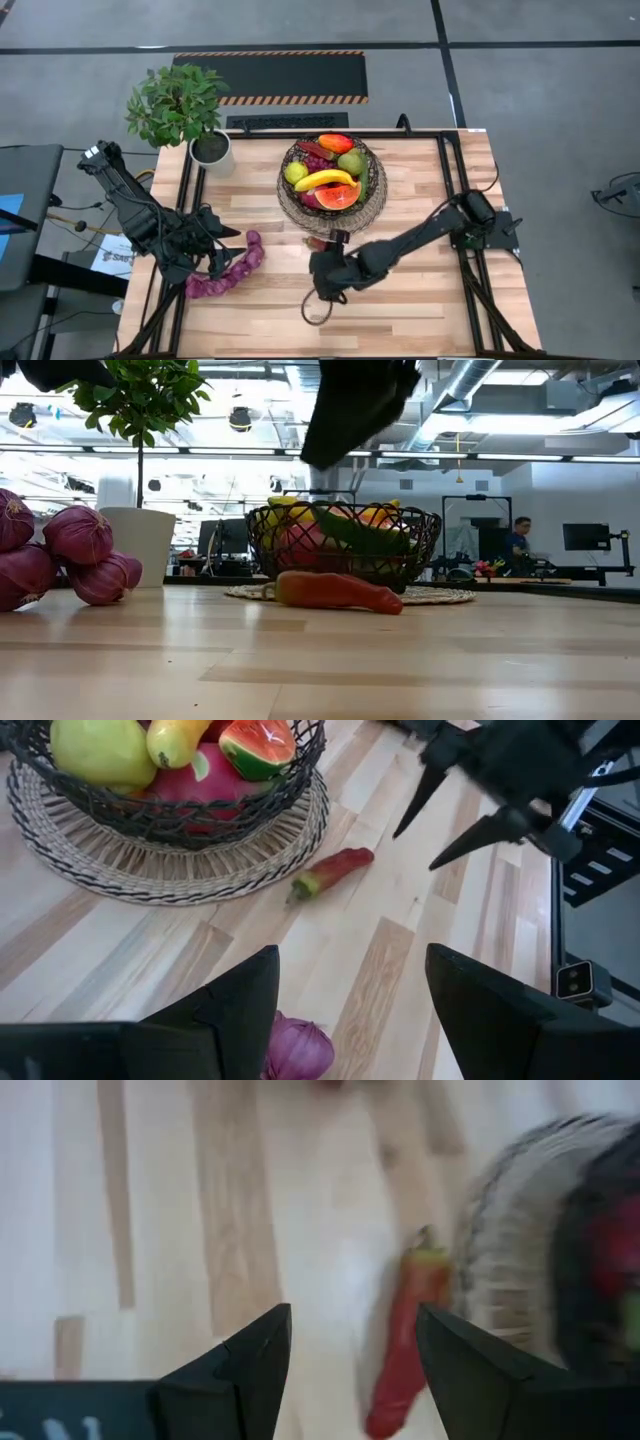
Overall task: Build produce basket
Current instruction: Put the red chili pepper into the basket
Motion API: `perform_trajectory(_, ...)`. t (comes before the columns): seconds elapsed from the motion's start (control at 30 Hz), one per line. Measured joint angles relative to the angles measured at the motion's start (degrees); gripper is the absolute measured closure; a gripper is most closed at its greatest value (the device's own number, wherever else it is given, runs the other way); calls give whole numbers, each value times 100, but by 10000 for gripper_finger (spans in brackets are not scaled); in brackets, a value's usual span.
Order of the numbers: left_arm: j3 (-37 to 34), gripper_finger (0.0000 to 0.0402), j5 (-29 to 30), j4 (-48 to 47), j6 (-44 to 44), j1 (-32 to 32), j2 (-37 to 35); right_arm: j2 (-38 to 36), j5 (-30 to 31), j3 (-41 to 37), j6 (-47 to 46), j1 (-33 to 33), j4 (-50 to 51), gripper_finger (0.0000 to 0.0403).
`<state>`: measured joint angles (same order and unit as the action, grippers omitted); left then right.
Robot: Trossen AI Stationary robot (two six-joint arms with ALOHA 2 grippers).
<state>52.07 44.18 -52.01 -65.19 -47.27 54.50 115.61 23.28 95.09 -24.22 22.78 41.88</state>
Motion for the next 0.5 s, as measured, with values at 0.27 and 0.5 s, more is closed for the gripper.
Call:
perform_trajectory(0.27,0,164,45,2,-4,-1,0,-17,2464,-707,-1062,629,-584,168)
perform_trajectory(0.5,0,164,65,0,84,-2,0,-261,2541,-2044,-1362,486,-1938,168)
